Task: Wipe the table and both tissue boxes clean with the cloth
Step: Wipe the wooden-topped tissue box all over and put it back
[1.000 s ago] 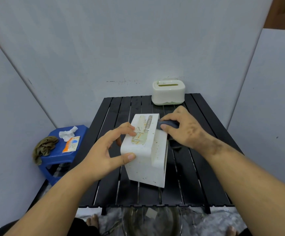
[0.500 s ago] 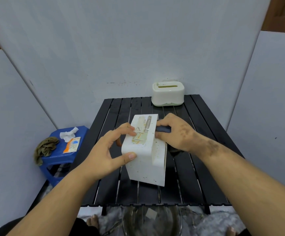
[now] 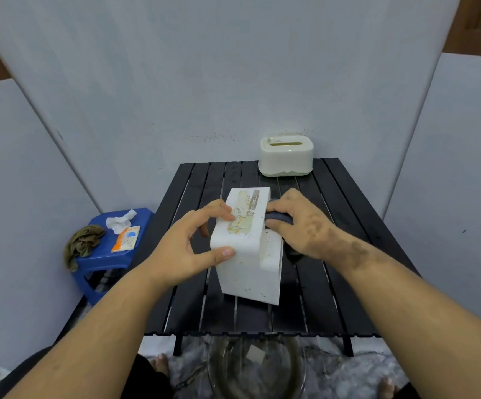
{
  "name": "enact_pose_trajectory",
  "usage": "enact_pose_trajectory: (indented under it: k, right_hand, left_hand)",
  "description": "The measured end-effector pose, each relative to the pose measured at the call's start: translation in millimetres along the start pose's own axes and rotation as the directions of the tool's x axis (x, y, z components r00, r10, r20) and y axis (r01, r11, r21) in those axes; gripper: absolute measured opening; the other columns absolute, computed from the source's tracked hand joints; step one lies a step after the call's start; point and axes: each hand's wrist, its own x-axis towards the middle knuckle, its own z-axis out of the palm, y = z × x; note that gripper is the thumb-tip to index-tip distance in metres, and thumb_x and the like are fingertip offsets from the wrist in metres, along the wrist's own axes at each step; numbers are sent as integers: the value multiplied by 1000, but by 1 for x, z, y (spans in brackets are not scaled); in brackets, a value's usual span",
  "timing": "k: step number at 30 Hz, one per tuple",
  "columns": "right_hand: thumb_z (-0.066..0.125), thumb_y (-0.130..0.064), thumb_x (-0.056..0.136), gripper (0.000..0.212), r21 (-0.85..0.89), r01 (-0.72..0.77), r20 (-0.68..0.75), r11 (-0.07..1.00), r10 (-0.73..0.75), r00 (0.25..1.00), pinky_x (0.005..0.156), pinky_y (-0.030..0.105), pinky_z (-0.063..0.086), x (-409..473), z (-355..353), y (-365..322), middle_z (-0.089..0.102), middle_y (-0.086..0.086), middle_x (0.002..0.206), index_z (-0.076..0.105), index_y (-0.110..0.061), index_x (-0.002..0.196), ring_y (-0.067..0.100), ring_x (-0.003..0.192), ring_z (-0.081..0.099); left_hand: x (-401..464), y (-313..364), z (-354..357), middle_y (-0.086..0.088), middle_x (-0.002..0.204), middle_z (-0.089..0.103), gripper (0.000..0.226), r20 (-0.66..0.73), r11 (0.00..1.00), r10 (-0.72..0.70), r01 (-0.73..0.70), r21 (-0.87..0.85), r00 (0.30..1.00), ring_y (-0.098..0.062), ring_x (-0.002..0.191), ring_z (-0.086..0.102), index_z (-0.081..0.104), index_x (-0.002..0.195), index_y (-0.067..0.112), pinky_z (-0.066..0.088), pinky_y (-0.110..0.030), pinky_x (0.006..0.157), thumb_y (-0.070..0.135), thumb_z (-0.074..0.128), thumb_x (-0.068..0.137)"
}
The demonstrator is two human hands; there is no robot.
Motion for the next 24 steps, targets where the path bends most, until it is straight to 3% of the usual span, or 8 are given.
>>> enact_pose_trajectory:
  k: [2,6,9,12,17,21,24]
  right_hand:
    - [65,-23,91,20,23,4,6,1000,-4,1000,85,26,49,-6,-10,2,50,-6,104,68,-32,108,12,97,56]
    - [70,-19,86,21,1,1,55,1000,-1,998,92,28,46,-23,-37,18,58,-14,98,70,-39,93,4,95,59]
    - [73,-17,83,26,33,58,109,998,-61,992,84,17,43,-34,-31,13,55,-15,94,71,-41,94,2,91,58]
    - [75,-22,82,28,46,85,34,995,-86,996,83,11,41,-36,-7,-3,50,-15,95,68,-48,91,0,91,55]
    - [79,-27,78,26,83,8,-125,997,3,992,77,13,43,-28,4,-10,50,-13,93,68,-49,85,3,89,55]
    - [79,-24,79,22,149,-19,-120,989,37,992,65,12,46,-26,16,-16,46,-13,93,73,-31,99,2,83,53]
    - [78,-25,79,26,130,18,-87,991,-7,996,66,14,49,-27,11,-15,50,-16,92,70,-46,91,-2,85,55]
  left_hand:
    - [0,-1,-1,18,147,48,53,-2,1000,-3,3,16,1000,-22,95,54,58,125,41,46,-34,90,54,73,75]
    - [-2,-2,1,22,148,47,56,-6,1000,-2,2,-14,1000,-22,95,54,59,128,38,46,-33,93,52,74,76]
    - [-2,-2,3,26,147,46,56,-2,999,-10,10,-31,1000,-18,98,54,59,128,39,43,-28,94,52,74,76]
    - [1,-3,2,23,148,46,57,12,1000,7,-7,-28,1000,-20,100,56,59,128,38,43,-27,91,51,75,76]
    - [1,-5,-1,20,145,49,58,11,1000,14,-14,-2,1000,-19,99,55,58,129,40,44,-26,87,54,75,75]
    - [-1,-4,0,25,145,48,57,7,1000,4,-4,-24,1000,-19,98,56,59,128,38,46,-29,91,52,75,75]
    - [-1,-2,-2,29,145,47,58,13,1000,-2,2,-13,1000,-21,103,57,58,129,40,48,-35,96,52,76,76]
